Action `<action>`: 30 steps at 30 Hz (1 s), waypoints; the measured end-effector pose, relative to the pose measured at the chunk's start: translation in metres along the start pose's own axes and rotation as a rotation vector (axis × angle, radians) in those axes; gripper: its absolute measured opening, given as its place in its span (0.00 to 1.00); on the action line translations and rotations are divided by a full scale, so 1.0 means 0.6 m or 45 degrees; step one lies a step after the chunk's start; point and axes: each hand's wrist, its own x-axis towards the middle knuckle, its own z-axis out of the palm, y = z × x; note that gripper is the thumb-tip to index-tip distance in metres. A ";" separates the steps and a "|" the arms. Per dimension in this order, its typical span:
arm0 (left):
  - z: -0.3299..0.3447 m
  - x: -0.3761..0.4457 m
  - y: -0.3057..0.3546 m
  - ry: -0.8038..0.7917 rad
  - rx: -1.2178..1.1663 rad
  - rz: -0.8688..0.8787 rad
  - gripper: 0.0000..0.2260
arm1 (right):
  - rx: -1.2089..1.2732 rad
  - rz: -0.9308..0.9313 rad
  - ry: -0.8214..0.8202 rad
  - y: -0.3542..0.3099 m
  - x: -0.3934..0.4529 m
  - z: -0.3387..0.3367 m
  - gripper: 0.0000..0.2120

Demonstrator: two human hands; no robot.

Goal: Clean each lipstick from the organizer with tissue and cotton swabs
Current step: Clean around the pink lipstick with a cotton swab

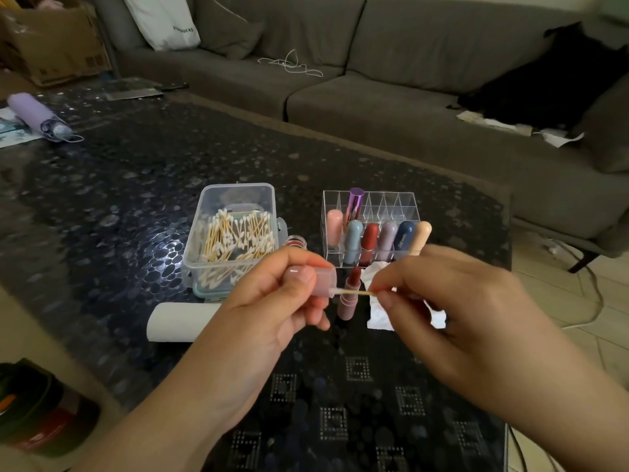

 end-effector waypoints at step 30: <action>-0.006 -0.002 -0.002 0.014 0.004 -0.041 0.09 | 0.179 0.056 0.008 -0.011 0.002 -0.003 0.06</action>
